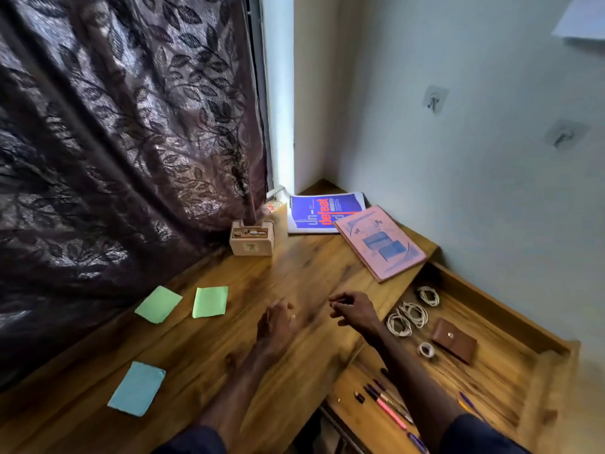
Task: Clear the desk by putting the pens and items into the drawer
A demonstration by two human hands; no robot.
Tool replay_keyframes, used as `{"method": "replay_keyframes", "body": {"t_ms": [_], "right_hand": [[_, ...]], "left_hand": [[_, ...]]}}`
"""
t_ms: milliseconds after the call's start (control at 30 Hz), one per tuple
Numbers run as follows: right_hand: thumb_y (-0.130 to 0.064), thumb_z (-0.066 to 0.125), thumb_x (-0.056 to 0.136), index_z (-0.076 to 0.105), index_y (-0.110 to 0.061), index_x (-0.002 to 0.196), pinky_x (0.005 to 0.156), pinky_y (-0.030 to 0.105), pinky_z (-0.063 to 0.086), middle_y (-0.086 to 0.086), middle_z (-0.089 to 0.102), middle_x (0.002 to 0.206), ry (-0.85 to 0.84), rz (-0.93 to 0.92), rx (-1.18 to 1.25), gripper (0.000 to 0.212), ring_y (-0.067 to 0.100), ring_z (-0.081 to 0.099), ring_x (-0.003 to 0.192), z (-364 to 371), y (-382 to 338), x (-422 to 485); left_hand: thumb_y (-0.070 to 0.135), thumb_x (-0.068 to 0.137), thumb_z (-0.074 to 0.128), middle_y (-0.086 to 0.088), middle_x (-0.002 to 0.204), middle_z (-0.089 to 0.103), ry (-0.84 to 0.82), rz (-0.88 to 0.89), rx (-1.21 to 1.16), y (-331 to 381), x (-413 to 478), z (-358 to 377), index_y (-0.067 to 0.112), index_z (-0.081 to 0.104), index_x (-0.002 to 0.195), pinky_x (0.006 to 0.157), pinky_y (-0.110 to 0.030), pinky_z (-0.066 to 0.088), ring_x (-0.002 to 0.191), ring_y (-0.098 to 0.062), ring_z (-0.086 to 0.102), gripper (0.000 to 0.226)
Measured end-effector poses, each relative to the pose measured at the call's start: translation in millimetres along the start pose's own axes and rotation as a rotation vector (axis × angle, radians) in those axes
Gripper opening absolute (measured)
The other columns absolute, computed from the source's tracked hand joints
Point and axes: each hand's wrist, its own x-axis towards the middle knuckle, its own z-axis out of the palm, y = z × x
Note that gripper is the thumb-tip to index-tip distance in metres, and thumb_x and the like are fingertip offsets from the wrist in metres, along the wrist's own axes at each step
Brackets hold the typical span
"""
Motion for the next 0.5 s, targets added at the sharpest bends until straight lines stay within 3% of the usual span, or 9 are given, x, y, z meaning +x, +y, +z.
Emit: {"method": "replay_keyframes", "body": {"t_ms": [200, 367, 500], "right_hand": [[-0.007, 0.061, 0.092, 0.073, -0.009, 0.100, 0.062, 0.032, 0.058, 0.012, 0.075, 0.095, 0.031, 0.030, 0.007, 0.015, 0.027, 0.075, 0.085, -1, 14, -21], [-0.006, 0.062, 0.092, 0.073, -0.008, 0.100, 0.064, 0.034, 0.058, 0.012, 0.076, 0.095, 0.053, 0.015, 0.020, 0.014, 0.026, 0.075, 0.086, 0, 7, -28], [-0.007, 0.062, 0.092, 0.072, -0.009, 0.101, 0.064, 0.033, 0.058, 0.010, 0.076, 0.095, 0.043, 0.000, 0.039, 0.014, 0.026, 0.075, 0.086, 5, 0, -30]], "left_hand": [[0.027, 0.093, 0.064, -0.003, 0.124, 0.062, -0.051, 0.057, 0.007, 6, -9, 3, 0.021, 0.061, 0.117, 0.094, -0.034, 0.049, 0.116, -0.022, 0.059, 0.026], [0.032, 0.088, 0.065, 0.002, 0.107, 0.068, -0.028, 0.023, 0.025, 14, -3, -10, 0.027, 0.068, 0.095, 0.085, -0.033, 0.051, 0.102, -0.019, 0.063, 0.009], [0.044, 0.089, 0.066, 0.005, 0.096, 0.068, -0.013, 0.011, 0.060, 17, 3, -19, 0.028, 0.067, 0.087, 0.082, -0.036, 0.054, 0.096, -0.018, 0.065, 0.016]]}}
